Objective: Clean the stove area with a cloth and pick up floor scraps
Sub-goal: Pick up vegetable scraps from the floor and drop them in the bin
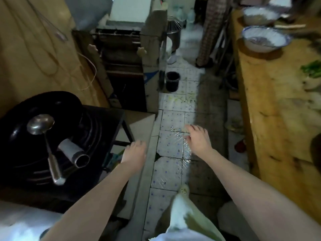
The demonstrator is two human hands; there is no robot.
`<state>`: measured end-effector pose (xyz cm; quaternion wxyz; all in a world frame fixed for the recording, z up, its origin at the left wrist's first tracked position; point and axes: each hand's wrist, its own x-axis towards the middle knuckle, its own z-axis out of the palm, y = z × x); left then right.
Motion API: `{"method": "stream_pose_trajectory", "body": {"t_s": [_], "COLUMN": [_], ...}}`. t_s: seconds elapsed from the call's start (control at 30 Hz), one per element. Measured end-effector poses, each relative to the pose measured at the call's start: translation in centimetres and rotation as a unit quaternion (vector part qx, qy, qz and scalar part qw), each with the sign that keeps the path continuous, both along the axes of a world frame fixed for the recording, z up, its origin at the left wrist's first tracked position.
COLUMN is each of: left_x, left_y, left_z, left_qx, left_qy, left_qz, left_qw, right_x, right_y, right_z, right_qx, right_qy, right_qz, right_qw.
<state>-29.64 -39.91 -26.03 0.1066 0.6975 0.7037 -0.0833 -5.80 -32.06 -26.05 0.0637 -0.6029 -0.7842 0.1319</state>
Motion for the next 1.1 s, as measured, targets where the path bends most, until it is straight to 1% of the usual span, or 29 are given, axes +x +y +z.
{"method": "stream_pose_trajectory", "body": {"t_s": [0.17, 0.23, 0.33, 0.53, 0.67, 0.87, 1.1], "left_x": [3.2, 4.3, 6.3, 9.5, 10.8, 10.9, 9.0], "left_y": [7.3, 10.4, 15.3, 24.7, 30.4, 37.0, 47.7], "left_z": [0.7, 1.1, 2.0, 4.2, 5.2, 3.2, 0.1], "left_qx": [0.017, 0.012, 0.013, 0.06, 0.077, 0.063, 0.051], "left_qy": [-0.006, -0.005, 0.001, 0.048, 0.038, 0.048, 0.039], "left_qz": [-0.046, -0.063, -0.084, -0.115, -0.13, -0.143, -0.153], "left_qw": [0.999, 0.998, 0.996, 0.99, 0.988, 0.987, 0.986], "right_x": [3.0, 4.3, 6.5, 9.9, 10.7, 11.1, 10.7], "right_y": [3.1, 5.1, 8.7, 17.4, 21.3, 26.4, 36.1], "right_z": [-0.8, -0.5, 0.2, 2.0, 1.7, -0.3, -1.4], "right_qx": [-0.048, -0.052, -0.043, -0.006, -0.006, -0.036, -0.017], "right_qy": [0.004, 0.008, 0.017, 0.029, 0.026, 0.014, 0.001], "right_qz": [-0.056, -0.069, -0.079, -0.079, -0.093, -0.109, -0.146], "right_qw": [0.997, 0.996, 0.996, 0.996, 0.995, 0.993, 0.989]}}
